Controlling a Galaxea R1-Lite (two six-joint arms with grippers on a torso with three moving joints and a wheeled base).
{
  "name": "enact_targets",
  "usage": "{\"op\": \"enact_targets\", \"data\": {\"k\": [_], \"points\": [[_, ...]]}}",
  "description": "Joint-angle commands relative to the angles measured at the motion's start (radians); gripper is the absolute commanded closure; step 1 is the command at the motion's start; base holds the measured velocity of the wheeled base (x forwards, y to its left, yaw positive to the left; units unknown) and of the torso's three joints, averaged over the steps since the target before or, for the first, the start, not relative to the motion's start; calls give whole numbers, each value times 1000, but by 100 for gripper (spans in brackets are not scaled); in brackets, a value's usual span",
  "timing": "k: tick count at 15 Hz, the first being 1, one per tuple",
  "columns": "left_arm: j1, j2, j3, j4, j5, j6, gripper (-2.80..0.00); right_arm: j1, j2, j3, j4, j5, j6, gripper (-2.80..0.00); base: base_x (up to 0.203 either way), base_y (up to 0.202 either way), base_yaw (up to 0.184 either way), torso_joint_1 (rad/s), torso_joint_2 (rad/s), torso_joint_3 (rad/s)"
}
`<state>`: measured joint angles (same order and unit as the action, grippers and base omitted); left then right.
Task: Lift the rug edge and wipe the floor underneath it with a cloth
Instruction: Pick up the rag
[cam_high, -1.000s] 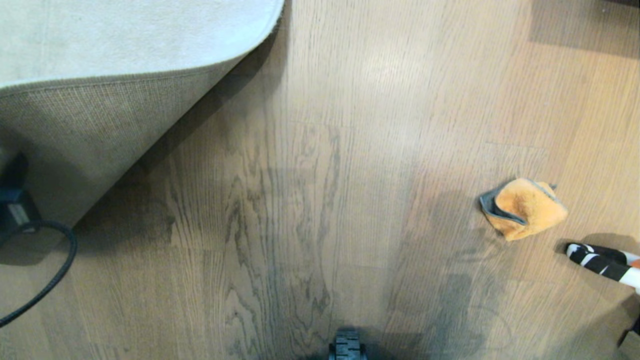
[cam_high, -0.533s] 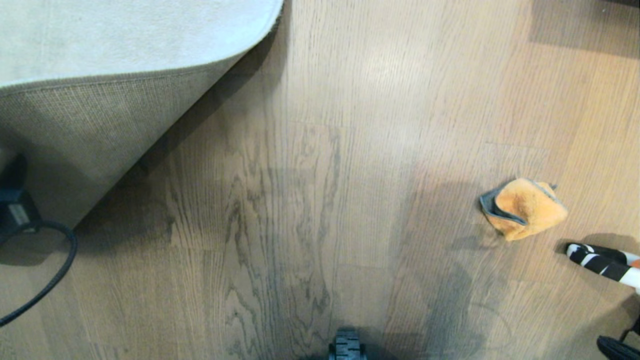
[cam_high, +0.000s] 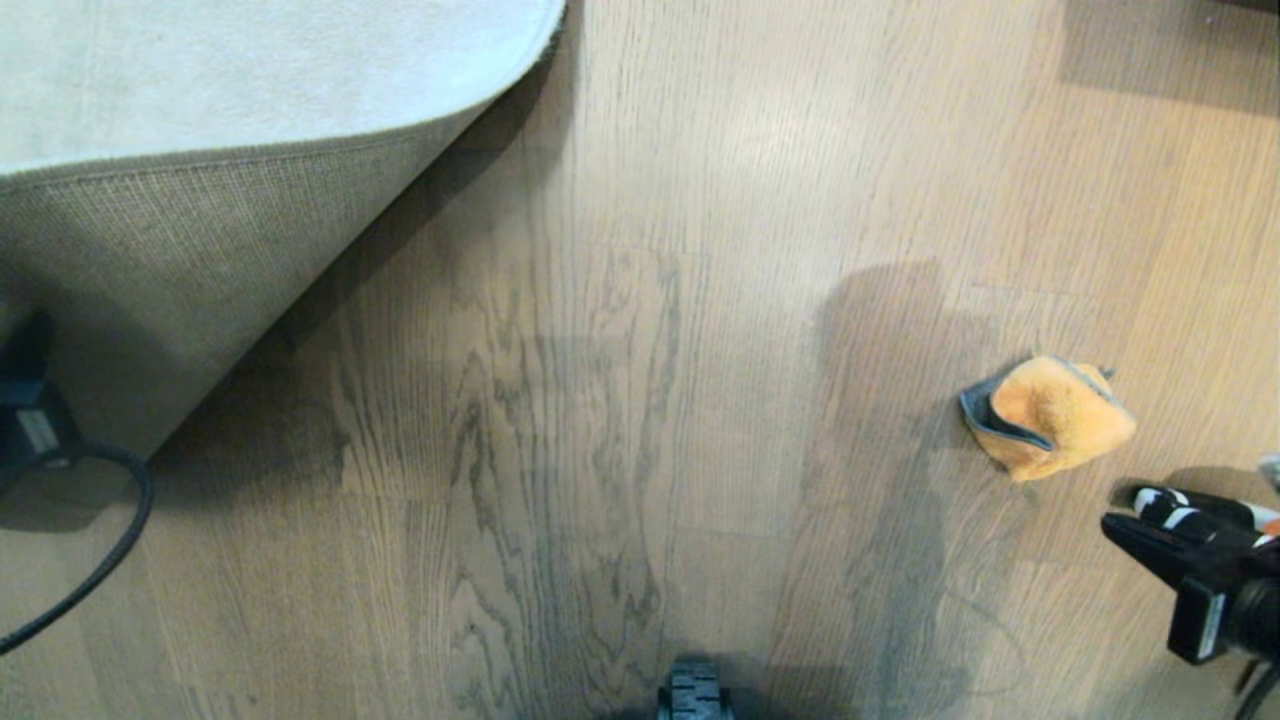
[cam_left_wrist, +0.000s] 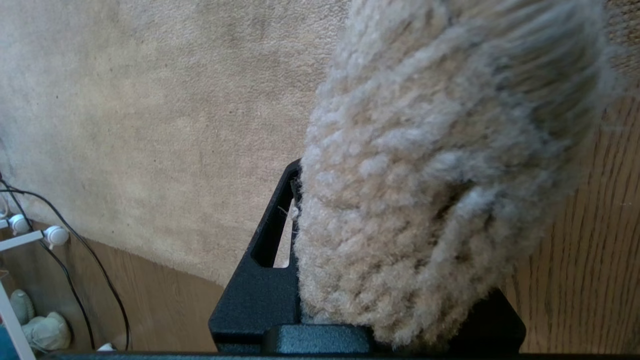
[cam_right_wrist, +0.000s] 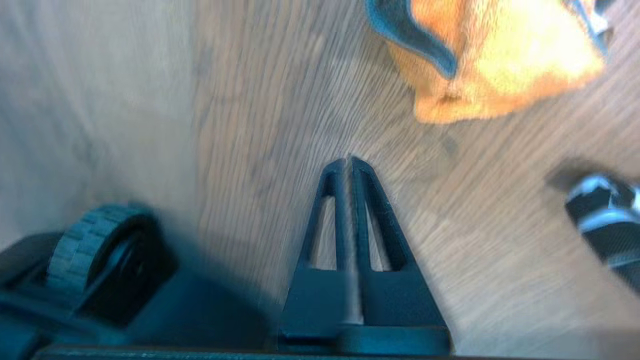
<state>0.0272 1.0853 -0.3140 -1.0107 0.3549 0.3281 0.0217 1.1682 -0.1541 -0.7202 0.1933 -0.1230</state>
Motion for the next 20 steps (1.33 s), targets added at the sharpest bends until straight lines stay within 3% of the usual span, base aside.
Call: {"op": "enact_targets", "data": {"k": [1, 4, 8, 12, 14, 20], "points": [[0, 4, 8, -5, 3, 2, 0, -14, 93, -10, -15, 3, 10, -280, 0, 0, 0, 0, 0, 0], [0, 4, 35, -37, 3, 2, 0, -38, 119, -36, -22, 2, 69, -280, 0, 0, 0, 0, 0, 0], [0, 2, 35, -39, 3, 2, 0, -67, 202, -89, -46, 3, 77, -280, 0, 0, 0, 0, 0, 0], [2, 2, 39, -39, 9, 2, 0, -93, 312, -132, -175, 2, 85, -280, 0, 0, 0, 0, 0, 0], [0, 4, 39, -39, 38, 0, 0, -100, 330, -134, -193, 2, 85, -280, 0, 0, 0, 0, 0, 0], [-1, 7, 39, -39, 38, 0, 0, -142, 377, -165, -249, 2, 86, -280, 0, 0, 0, 0, 0, 0]]}}
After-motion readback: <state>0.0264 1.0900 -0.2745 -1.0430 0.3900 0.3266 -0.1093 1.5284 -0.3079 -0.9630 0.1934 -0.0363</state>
